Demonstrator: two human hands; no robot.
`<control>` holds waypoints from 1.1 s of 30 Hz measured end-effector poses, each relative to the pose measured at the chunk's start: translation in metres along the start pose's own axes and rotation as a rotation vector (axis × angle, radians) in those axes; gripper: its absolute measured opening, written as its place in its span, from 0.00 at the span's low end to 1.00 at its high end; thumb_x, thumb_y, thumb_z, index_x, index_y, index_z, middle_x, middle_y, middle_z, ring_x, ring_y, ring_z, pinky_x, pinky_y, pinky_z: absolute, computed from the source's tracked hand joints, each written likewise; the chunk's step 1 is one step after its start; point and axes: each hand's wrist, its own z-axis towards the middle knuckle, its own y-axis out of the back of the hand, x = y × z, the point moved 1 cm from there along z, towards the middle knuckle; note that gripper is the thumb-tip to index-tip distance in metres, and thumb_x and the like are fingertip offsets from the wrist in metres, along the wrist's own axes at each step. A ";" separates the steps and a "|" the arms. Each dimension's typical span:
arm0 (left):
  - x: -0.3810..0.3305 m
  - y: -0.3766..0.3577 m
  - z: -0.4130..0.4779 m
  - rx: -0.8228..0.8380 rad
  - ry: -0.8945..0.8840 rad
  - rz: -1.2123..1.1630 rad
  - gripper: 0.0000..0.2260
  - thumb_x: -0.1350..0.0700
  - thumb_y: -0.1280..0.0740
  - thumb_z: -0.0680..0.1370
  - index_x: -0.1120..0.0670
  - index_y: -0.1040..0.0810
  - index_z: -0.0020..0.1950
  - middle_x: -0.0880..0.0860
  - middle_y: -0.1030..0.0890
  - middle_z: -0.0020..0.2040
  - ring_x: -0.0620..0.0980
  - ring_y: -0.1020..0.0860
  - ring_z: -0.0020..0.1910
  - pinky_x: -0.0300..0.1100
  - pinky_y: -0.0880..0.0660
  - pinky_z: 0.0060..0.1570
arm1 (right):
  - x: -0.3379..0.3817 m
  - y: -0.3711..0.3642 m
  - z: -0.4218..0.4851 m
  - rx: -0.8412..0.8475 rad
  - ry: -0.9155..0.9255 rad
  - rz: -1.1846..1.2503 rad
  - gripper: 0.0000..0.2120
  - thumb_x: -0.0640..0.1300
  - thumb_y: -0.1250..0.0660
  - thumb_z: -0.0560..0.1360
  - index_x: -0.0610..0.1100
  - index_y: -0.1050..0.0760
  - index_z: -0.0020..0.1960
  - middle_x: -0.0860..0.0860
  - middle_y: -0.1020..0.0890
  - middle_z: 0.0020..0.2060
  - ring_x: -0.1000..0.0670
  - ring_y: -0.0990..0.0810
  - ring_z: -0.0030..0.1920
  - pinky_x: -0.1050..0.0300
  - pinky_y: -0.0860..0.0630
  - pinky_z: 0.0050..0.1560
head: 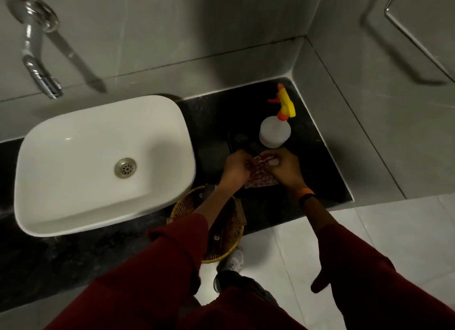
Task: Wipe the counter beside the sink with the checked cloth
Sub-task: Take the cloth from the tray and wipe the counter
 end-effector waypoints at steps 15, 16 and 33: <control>0.175 0.257 -0.228 -0.167 -0.031 -0.310 0.14 0.68 0.24 0.70 0.52 0.14 0.50 0.54 0.15 0.50 0.49 0.17 0.51 0.46 0.22 0.57 | 0.200 -0.190 -0.125 0.445 0.251 0.201 0.15 0.37 0.21 0.69 0.53 0.18 0.51 0.55 0.14 0.48 0.56 0.16 0.51 0.63 0.23 0.56; 0.200 0.271 -0.246 -0.164 -0.016 -0.333 0.13 0.69 0.24 0.70 0.55 0.14 0.50 0.54 0.15 0.49 0.48 0.17 0.51 0.43 0.22 0.57 | 0.210 -0.216 -0.141 0.476 0.244 0.214 0.15 0.37 0.21 0.69 0.53 0.17 0.50 0.55 0.13 0.48 0.57 0.16 0.51 0.65 0.22 0.54; 0.474 0.339 -0.323 -0.135 0.058 -0.191 0.14 0.65 0.26 0.73 0.61 0.16 0.59 0.62 0.21 0.61 0.58 0.22 0.62 0.46 0.27 0.66 | 0.245 -0.487 -0.255 0.334 -0.051 -0.156 0.18 0.31 0.31 0.72 0.43 0.21 0.61 0.41 0.20 0.60 0.40 0.23 0.63 0.43 0.27 0.66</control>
